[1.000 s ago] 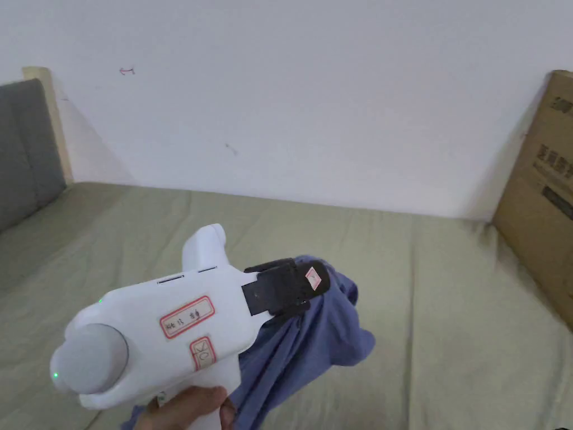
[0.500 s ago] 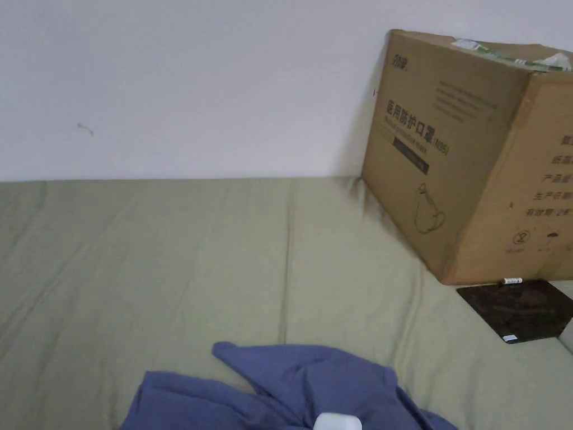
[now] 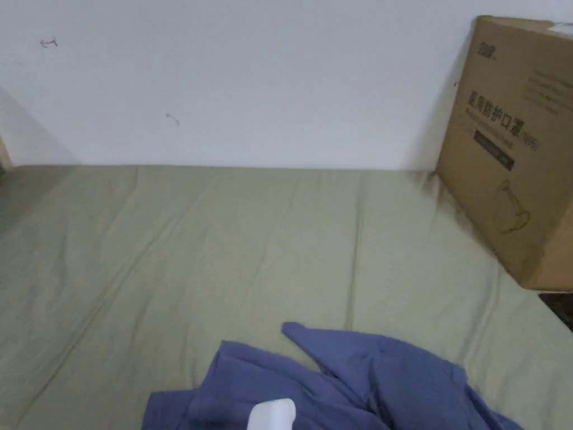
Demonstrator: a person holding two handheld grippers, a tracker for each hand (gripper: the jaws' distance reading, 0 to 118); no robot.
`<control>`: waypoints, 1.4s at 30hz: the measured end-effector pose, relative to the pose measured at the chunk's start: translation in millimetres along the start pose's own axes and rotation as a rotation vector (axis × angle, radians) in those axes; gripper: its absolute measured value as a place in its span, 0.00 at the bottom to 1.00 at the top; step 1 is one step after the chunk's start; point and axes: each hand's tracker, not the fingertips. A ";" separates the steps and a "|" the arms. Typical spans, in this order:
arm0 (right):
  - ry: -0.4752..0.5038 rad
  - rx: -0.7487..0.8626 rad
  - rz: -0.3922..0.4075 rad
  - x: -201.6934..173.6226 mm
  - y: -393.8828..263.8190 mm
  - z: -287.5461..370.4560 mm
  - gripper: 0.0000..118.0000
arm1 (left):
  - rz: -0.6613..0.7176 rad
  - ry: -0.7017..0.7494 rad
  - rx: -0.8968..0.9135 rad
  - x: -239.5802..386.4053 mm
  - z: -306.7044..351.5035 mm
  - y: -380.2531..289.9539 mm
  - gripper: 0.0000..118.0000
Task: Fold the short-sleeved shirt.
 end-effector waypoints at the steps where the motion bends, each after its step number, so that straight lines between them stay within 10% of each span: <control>1: 0.020 -0.007 0.000 -4.3 -1.5 -5.5 0.00 | -0.018 0.117 0.064 -9.9 21.9 -10.4 0.00; 11: 0.101 -0.102 0.059 -34.6 -14.7 -39.0 0.00 | 0.068 0.293 0.208 -63.8 51.5 45.1 0.01; 13: 0.086 -0.111 0.053 -28.1 -12.0 -43.2 0.00 | 0.039 0.334 0.253 -82.7 33.1 86.2 0.22; 15: 0.042 -0.122 0.044 -23.4 -8.1 -48.0 0.00 | 0.020 0.377 0.272 -97.2 7.4 116.3 0.81; 16: 0.017 -0.126 0.041 -19.3 -6.9 -50.5 0.00 | 0.023 0.388 0.246 -110.5 -8.1 137.4 0.90; 25: -0.108 -0.153 0.027 -7.3 7.5 -57.1 0.00 | -0.041 0.551 -0.124 -168.7 -113.6 180.5 0.69; 29: -0.104 -0.170 0.022 -2.7 3.1 -62.2 0.00 | -0.177 0.649 -0.110 -145.3 -99.9 173.8 0.04; 42: -0.037 -0.124 0.151 -19.5 56.9 -105.4 0.00 | -0.101 0.513 -0.170 -143.3 -79.4 129.6 0.04</control>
